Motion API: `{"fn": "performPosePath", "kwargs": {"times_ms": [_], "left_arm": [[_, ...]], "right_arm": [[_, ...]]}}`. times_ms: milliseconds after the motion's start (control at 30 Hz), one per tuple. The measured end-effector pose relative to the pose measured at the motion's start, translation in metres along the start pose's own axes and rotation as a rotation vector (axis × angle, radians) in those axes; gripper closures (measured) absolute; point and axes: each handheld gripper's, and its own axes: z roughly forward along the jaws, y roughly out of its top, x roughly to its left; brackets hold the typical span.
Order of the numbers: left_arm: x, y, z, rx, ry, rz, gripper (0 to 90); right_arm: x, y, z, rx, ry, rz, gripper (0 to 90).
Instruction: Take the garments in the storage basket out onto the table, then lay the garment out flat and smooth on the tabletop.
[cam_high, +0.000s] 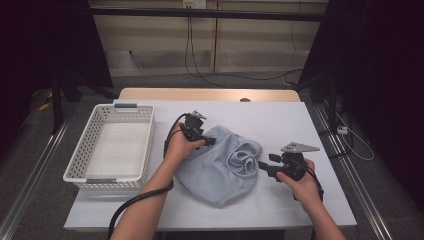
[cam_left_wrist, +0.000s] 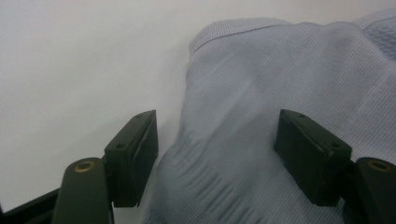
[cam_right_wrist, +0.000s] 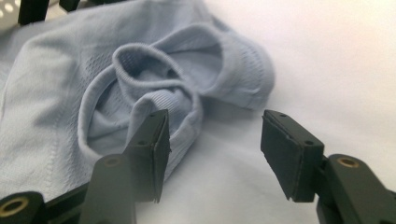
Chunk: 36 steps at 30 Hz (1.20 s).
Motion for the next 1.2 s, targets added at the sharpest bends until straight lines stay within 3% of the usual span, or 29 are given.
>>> {"fn": "performPosePath", "kwargs": {"times_ms": [200, 400, 700, 900, 1000, 1200], "left_arm": [[0.0, -0.005, 0.002, -0.008, -0.002, -0.026, 33.7], [-0.001, -0.004, 0.0, 0.016, 0.002, -0.024, 40.3], [-0.004, -0.002, -0.005, 0.061, 0.002, -0.042, 60.3], [-0.007, -0.001, -0.015, 0.079, 0.011, -0.058, 80.2], [-0.007, -0.003, -0.019, 0.084, 0.004, -0.068, 82.7], [-0.005, -0.006, -0.031, 0.094, 0.009, -0.081, 83.2]], "right_arm": [[-0.013, -0.003, 0.008, 0.02, -0.017, 0.024, 48.0], [-0.004, 0.001, 0.017, 0.031, 0.005, 0.001, 49.2], [0.0, 0.002, 0.017, 0.022, 0.021, -0.006, 49.2], [-0.003, 0.003, 0.018, 0.013, 0.013, 0.004, 52.3], [-0.003, 0.005, 0.015, -0.012, -0.008, -0.016, 56.2], [-0.004, 0.005, 0.019, 0.025, 0.023, -0.011, 56.2]]}}
